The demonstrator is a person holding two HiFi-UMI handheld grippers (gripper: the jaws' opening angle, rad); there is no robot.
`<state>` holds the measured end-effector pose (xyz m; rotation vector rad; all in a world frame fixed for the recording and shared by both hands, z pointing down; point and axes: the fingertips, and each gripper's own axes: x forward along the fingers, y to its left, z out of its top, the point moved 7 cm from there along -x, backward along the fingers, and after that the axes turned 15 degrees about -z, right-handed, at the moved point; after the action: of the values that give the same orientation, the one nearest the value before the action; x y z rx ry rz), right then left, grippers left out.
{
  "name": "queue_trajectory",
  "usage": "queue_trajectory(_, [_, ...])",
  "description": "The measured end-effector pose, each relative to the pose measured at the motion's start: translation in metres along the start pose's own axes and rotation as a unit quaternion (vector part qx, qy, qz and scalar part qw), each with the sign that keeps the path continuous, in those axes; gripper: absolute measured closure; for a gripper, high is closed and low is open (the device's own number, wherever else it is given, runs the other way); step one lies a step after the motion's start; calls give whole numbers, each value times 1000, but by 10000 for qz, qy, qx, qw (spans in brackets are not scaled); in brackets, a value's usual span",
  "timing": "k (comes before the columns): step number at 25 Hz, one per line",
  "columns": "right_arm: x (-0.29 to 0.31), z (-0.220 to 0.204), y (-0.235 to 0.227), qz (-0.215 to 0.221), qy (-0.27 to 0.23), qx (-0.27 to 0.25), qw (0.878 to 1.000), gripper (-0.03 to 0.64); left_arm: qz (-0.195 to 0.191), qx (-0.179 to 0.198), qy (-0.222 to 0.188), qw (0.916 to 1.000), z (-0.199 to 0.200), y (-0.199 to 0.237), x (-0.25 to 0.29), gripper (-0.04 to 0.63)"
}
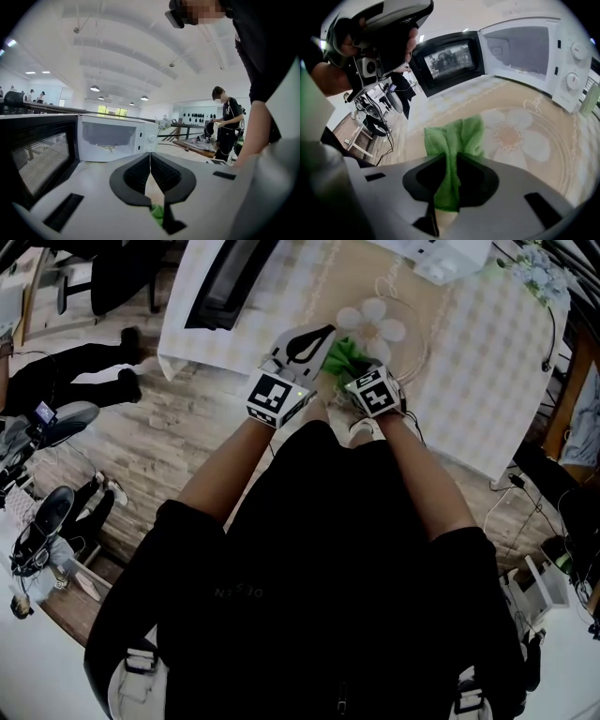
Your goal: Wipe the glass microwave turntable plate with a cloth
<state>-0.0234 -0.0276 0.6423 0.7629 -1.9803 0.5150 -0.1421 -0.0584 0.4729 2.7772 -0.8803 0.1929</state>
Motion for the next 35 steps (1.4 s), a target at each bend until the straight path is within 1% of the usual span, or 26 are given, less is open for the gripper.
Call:
queue_trajectory(5, [-10, -18, -11, -102, 22, 165, 9998, 534, -145, 52, 18, 9999, 3, -5, 11, 575])
queue_trajectory(14, [-34, -56, -44, -396, 83, 704, 9967, 534, -425, 141, 58, 9990, 13, -18, 35, 575])
queue_trajectory(21, [-50, -83, -73, -687, 137, 1167, 9907, 534, -629, 203, 91, 9978, 18, -25, 51, 575])
queue_trajectory(27, [-60, -101, -95, -910, 74, 1509, 9843, 534, -701, 195, 66, 9973, 26, -31, 54, 574])
queue_trajectory(29, [-71, -101, -101, -891, -74, 1668, 9819, 534, -693, 187, 72, 9974, 31, -32, 53, 574])
queue_trajectory(32, [-94, -91, -105, -781, -532, 1880, 9776, 534, -704, 176, 79, 9973, 39, -36, 49, 574])
queue_trajectory(35, [-121, -75, -110, -784, -951, 1931, 9734, 534, -756, 193, 44, 9969, 47, -40, 46, 574])
